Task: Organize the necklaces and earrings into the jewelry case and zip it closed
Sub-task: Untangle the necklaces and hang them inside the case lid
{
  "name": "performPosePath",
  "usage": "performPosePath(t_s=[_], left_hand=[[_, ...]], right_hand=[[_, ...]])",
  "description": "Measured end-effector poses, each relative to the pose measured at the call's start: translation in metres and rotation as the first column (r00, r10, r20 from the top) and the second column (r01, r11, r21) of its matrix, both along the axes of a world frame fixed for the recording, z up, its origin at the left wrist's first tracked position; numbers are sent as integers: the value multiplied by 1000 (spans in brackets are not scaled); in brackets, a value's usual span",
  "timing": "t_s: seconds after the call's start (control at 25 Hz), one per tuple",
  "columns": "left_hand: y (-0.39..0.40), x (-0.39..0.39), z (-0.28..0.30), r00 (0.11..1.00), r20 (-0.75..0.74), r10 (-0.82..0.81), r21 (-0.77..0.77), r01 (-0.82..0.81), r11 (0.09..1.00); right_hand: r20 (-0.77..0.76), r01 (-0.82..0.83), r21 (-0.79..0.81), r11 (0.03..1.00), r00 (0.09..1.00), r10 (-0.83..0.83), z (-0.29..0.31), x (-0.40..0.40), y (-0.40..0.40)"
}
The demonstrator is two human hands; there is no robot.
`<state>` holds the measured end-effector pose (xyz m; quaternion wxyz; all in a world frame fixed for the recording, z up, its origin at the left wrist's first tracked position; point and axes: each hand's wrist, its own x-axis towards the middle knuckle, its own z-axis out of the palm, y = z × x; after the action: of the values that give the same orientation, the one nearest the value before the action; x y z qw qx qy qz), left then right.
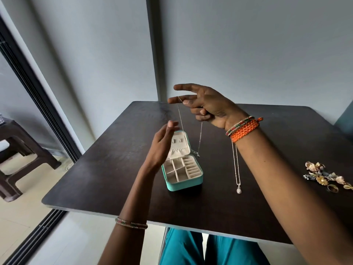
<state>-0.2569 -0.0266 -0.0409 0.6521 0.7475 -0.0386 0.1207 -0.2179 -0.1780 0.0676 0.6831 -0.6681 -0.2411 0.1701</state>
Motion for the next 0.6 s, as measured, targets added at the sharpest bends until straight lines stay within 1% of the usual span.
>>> performPosePath(t_s=[0.04,0.08,0.16,0.24,0.36,0.44,0.52,0.6], left_hand=[[-5,0,5,993,-7,-117,-92,115,989],[-8,0,9,985,15,-172,-160,173,972],[-12,2,15,975,60,-213,-295,222,929],[-11,1,24,971,63,-229,-354,236,905],[-4,-3,47,974,68,-216,-304,226,925],[-4,-8,66,969,92,-230,-243,246,938],[-6,-13,86,959,123,-255,-126,270,955],[-12,-17,104,948,139,-285,49,281,958]], right_hand=[[7,1,20,1000,1000,-1,3,-3,-2],[14,13,41,999,1000,-14,5,-6,-5],[16,59,78,995,998,-61,7,-11,-16],[-3,99,109,989,995,-99,8,-15,-30],[7,145,120,982,989,-146,8,-20,-50],[49,167,63,984,984,-171,7,-24,-62],[83,157,-82,984,985,-151,5,-30,-68],[139,152,-268,951,983,-118,-1,-37,-65]])
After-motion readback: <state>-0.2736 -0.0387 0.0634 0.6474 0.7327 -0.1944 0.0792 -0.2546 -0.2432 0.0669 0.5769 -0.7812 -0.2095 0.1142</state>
